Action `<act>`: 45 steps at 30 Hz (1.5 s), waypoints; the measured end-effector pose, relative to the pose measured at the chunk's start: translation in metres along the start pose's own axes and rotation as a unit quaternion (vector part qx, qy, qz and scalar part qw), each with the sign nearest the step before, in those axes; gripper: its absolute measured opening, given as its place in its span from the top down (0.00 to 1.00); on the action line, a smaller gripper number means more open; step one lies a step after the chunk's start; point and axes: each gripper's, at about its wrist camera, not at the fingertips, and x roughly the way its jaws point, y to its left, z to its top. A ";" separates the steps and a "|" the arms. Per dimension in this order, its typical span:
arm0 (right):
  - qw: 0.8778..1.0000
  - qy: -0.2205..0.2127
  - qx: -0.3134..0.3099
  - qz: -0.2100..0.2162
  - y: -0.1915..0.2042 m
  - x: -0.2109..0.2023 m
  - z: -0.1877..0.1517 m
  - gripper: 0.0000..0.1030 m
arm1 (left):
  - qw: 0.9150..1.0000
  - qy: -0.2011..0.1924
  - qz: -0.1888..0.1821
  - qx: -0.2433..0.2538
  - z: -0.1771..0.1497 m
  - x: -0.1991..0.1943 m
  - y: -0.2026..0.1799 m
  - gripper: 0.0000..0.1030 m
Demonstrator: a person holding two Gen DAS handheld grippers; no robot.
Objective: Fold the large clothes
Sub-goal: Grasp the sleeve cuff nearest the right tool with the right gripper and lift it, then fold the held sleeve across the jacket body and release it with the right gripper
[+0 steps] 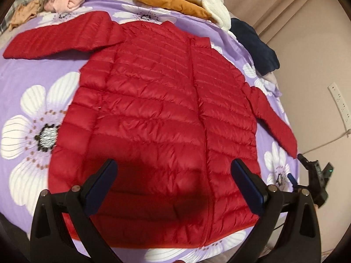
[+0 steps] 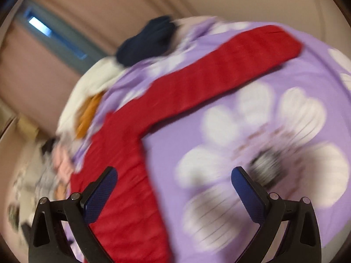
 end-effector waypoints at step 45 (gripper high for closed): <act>0.901 -0.076 -0.427 0.032 0.295 0.085 -0.025 0.91 | 0.994 -0.050 -0.002 -0.093 0.096 -0.005 0.059 0.01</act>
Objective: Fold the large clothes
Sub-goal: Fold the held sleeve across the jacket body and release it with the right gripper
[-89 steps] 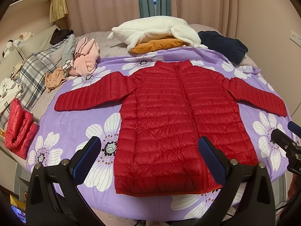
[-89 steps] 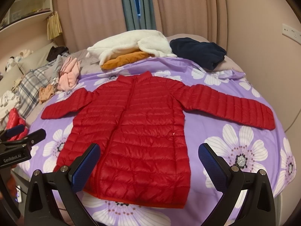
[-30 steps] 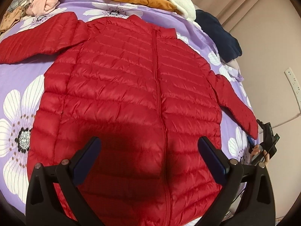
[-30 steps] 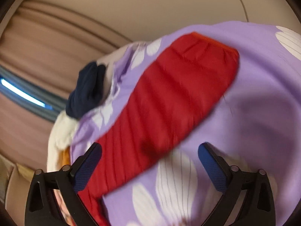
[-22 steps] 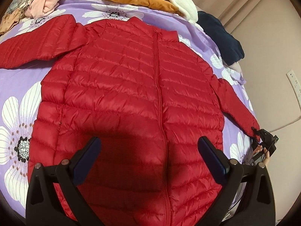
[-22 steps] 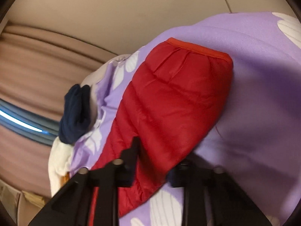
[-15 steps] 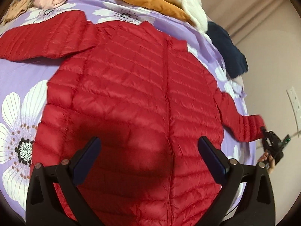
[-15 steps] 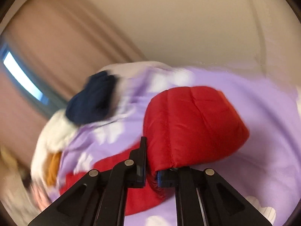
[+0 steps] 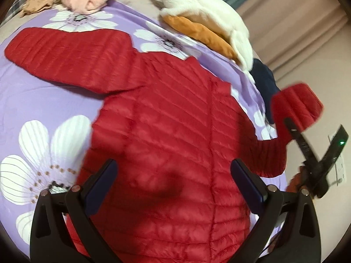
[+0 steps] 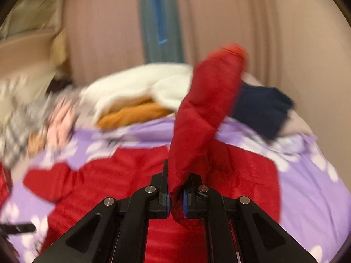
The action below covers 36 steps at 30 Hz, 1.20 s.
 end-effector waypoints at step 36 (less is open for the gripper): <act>0.980 0.159 0.116 0.026 -0.050 0.064 -0.075 0.54 | 0.995 0.089 -0.009 0.052 0.053 0.155 -0.021 0.56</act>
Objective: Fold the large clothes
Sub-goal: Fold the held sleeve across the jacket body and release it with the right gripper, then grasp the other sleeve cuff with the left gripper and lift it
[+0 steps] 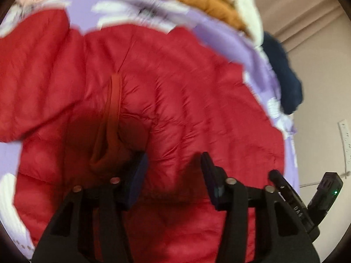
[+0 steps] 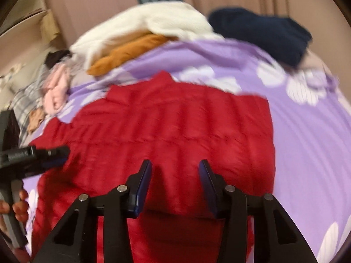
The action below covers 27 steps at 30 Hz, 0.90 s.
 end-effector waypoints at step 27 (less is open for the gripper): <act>0.998 -0.009 0.014 0.055 0.023 -0.048 -0.022 0.53 | 0.919 -0.224 -0.076 -0.315 0.006 -0.181 0.279 0.25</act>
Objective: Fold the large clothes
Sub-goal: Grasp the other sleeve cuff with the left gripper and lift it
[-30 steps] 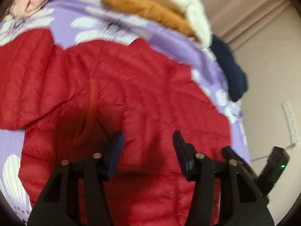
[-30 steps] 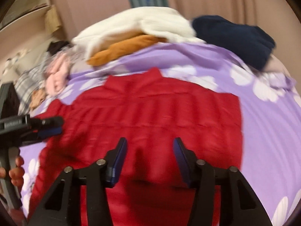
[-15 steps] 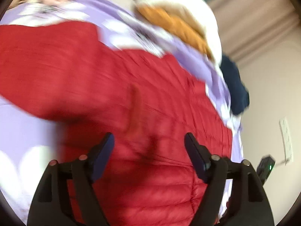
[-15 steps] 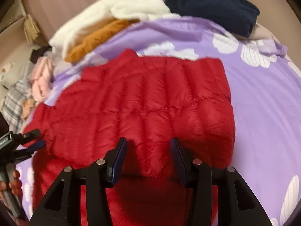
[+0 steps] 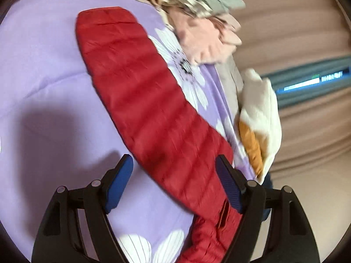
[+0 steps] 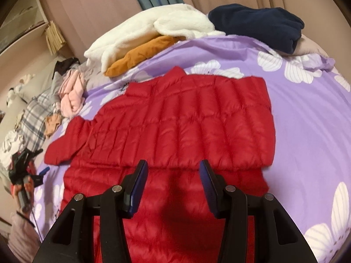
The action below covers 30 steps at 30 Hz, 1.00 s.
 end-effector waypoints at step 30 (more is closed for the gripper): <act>0.999 0.021 -0.008 -0.038 0.013 0.000 -0.023 0.53 | 0.997 -0.065 0.035 -0.009 0.078 0.007 -0.001 0.94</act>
